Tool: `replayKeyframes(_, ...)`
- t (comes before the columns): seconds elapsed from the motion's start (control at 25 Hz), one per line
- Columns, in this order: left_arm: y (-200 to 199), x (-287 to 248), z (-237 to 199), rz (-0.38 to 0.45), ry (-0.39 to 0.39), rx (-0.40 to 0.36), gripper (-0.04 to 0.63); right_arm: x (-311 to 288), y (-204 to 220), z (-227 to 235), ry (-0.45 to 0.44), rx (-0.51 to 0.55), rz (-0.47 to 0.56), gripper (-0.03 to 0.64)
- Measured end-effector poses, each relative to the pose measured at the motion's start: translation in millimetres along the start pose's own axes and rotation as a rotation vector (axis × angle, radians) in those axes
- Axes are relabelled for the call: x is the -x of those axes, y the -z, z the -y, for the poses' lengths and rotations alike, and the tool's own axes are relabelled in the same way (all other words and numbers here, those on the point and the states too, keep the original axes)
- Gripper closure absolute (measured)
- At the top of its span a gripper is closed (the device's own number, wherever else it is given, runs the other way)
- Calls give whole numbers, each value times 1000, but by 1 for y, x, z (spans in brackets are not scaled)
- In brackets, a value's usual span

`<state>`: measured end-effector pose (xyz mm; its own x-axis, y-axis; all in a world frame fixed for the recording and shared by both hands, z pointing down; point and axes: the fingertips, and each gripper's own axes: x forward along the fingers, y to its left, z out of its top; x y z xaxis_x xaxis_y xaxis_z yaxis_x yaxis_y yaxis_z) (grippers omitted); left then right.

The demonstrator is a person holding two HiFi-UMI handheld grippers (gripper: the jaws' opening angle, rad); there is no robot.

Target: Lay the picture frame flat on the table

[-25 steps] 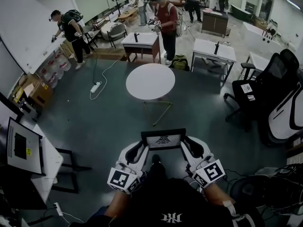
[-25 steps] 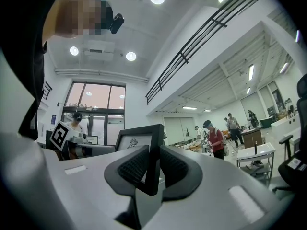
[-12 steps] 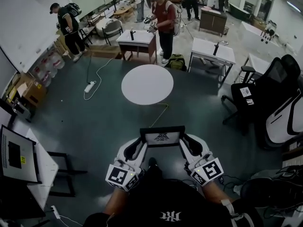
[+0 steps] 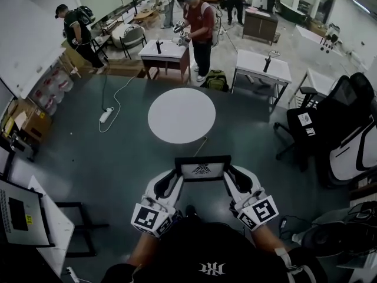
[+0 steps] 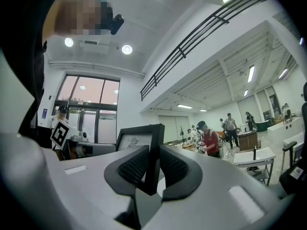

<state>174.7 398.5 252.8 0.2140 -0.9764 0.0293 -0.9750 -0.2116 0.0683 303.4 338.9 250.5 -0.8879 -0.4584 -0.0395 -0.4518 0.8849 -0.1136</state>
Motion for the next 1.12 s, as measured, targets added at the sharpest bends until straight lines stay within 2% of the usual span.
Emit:
replayKeyframes(0.32, -12, -29, -61, 14, 25, 0, 514, -65, -9, 10, 26, 16, 14, 561)
replayKeyframes(0.68, -5, -55, -121, 20, 58, -3, 514, -123, 2, 17, 54, 26, 8, 561)
replayKeyframes(1.12, 4, -70, -161, 15, 56, 43, 514, -166, 13, 23, 50, 34, -24, 563)
